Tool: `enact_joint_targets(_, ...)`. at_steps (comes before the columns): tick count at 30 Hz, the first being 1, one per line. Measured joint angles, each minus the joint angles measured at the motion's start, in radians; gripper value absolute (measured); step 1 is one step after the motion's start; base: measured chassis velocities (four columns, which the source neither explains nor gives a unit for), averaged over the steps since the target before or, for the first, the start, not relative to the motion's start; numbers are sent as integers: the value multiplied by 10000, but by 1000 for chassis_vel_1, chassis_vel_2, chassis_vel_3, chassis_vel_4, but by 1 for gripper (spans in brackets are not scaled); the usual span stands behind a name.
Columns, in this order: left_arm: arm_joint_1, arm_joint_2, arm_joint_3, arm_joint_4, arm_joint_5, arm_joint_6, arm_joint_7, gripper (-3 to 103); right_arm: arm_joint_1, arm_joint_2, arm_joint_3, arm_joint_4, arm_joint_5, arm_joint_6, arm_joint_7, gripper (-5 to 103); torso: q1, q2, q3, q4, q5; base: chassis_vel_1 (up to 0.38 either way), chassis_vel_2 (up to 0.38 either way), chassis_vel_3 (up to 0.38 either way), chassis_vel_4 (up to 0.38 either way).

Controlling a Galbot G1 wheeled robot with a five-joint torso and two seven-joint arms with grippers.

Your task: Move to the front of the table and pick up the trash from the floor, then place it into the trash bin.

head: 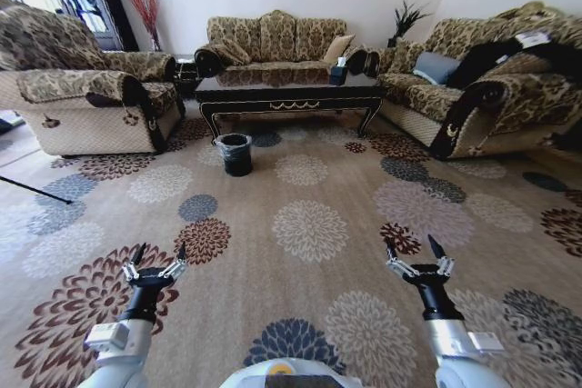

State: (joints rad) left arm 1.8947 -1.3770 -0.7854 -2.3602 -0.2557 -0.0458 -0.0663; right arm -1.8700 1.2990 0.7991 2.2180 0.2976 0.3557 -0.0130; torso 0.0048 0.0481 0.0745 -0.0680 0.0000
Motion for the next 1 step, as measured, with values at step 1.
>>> enact_joint_targets(1,3,-25,7,11,14,-12,3,99,14,0,-15,-22,0,42,-2,100,0,1,0,1,0,0,0,0,0)
